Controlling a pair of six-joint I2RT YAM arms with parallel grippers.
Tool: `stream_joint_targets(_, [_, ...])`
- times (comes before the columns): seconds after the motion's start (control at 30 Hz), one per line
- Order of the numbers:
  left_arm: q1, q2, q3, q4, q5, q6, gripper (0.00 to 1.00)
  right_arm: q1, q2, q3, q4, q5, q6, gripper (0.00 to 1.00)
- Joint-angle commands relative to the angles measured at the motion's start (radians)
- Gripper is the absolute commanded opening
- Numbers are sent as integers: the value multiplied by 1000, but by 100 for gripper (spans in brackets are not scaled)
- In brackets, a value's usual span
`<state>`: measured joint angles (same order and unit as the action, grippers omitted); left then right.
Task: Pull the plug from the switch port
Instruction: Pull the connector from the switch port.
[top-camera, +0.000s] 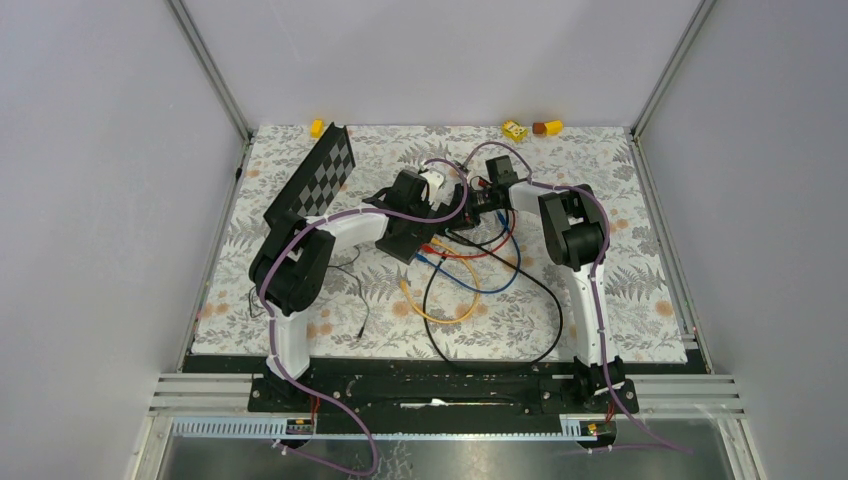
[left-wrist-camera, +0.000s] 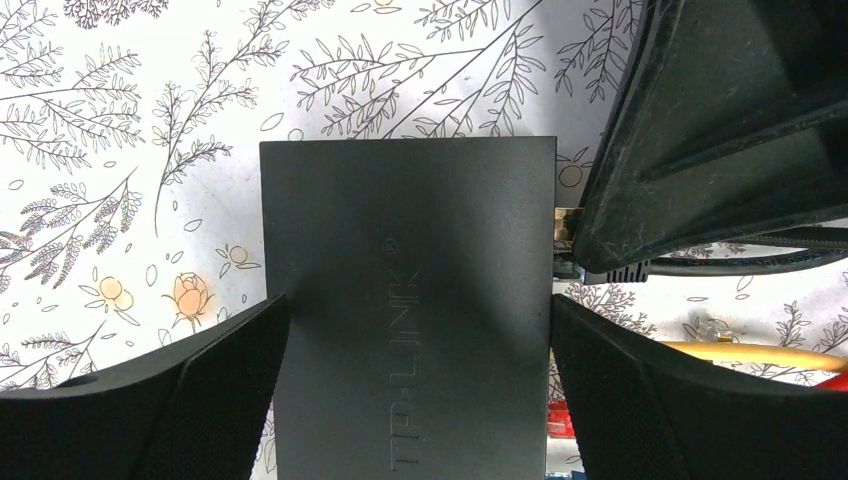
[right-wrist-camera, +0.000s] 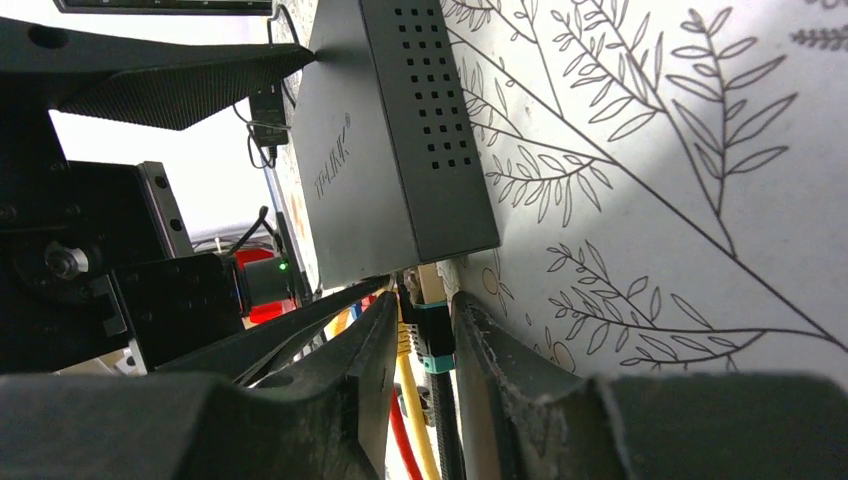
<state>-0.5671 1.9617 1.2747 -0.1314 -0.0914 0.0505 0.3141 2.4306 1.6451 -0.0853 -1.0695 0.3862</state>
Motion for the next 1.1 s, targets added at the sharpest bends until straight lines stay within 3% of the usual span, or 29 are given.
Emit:
stream_joint_targets(0.0, [30,34,-12,-64,-40,-14,98,20,47,26,-85,159,-8,34])
stream_joint_targets(0.53, [30,34,-15,-62,-42,-13,98,33,86,101,-182,232,19,34])
stream_joint_targets(1.07, [30,29,-21,-60,-50,-3,98,33,101,149,-259,323,-4,13])
